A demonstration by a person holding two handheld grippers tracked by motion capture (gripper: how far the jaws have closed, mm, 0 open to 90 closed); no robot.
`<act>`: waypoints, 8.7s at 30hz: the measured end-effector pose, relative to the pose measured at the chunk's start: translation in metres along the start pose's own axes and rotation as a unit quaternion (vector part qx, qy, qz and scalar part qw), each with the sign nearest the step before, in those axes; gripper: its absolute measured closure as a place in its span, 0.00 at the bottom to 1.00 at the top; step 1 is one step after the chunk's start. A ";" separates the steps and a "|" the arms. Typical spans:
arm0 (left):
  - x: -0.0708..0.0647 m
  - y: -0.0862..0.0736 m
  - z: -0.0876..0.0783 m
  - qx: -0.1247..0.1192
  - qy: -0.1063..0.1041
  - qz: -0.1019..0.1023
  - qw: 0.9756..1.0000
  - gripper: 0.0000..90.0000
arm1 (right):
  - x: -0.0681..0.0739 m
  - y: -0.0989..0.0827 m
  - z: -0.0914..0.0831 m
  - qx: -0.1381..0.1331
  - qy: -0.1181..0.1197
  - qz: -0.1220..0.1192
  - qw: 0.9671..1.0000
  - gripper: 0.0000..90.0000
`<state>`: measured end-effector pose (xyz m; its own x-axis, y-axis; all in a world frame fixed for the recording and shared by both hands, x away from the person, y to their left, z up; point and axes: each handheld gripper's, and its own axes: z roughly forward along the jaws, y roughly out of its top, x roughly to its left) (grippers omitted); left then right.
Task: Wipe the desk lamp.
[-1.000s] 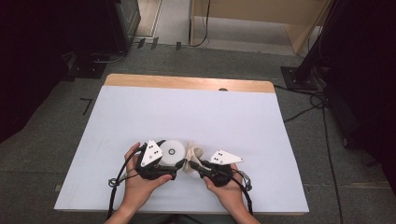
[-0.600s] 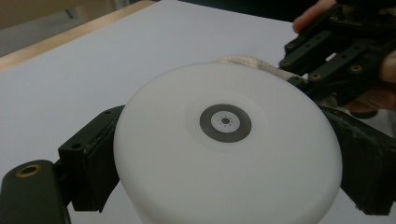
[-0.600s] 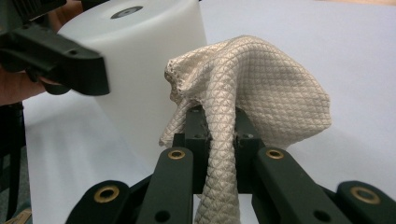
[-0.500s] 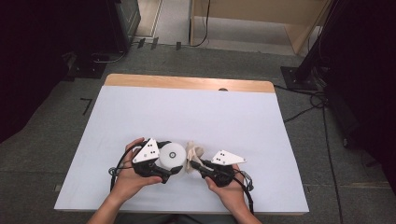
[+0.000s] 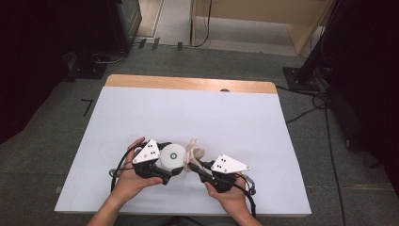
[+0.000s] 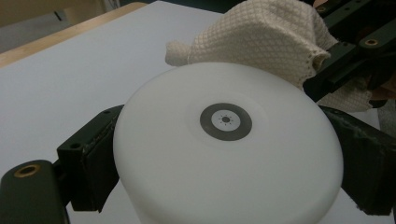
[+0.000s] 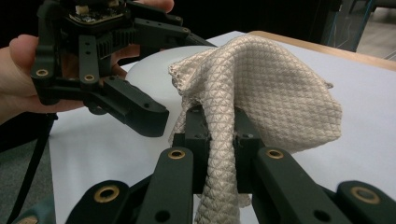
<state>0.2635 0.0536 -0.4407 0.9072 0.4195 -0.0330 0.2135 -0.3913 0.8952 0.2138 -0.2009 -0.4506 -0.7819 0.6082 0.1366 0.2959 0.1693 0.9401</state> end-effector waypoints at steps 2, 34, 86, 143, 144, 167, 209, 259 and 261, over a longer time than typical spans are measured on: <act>0.000 0.000 0.000 0.000 0.000 -0.001 1.000 0.09 | -0.002 -0.003 0.002 0.007 0.000 0.006 1.000 0.91; 0.000 0.000 0.000 -0.001 -0.001 -0.004 1.000 0.09 | -0.007 -0.016 0.014 0.048 -0.008 0.052 0.997 0.90; -0.020 0.001 0.007 0.023 0.099 -0.090 0.991 0.07 | -0.018 -0.031 0.020 0.075 -0.019 0.064 0.995 0.90; -0.001 -0.007 0.007 -0.007 -0.003 -0.003 1.000 0.09 | -0.010 -0.019 0.010 0.038 0.000 0.046 0.998 0.90; -0.001 -0.007 0.007 -0.008 -0.003 -0.003 1.000 0.09 | -0.010 -0.021 0.011 0.045 0.000 0.050 0.998 0.90; 0.000 -0.008 0.007 -0.013 -0.002 -0.006 1.000 0.09 | -0.008 -0.012 0.006 0.024 0.000 0.043 0.999 0.90; -0.042 -0.002 0.007 -0.007 0.171 -0.078 0.982 0.09 | -0.020 -0.024 0.010 0.054 -0.017 0.050 0.997 0.89; -0.015 -0.005 0.004 -0.010 0.005 0.007 1.000 0.10 | -0.023 -0.036 0.017 0.092 -0.010 0.079 0.993 0.89; -0.015 -0.005 0.004 -0.011 0.006 0.007 1.000 0.10 | -0.023 -0.037 0.018 0.098 -0.011 0.081 0.992 0.89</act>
<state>0.2502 0.0463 -0.4469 0.9056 0.4238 -0.0151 0.1926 -0.3794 0.9050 0.2307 -0.2076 -0.4941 -0.7043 0.6559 0.2717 0.5189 0.2143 0.8275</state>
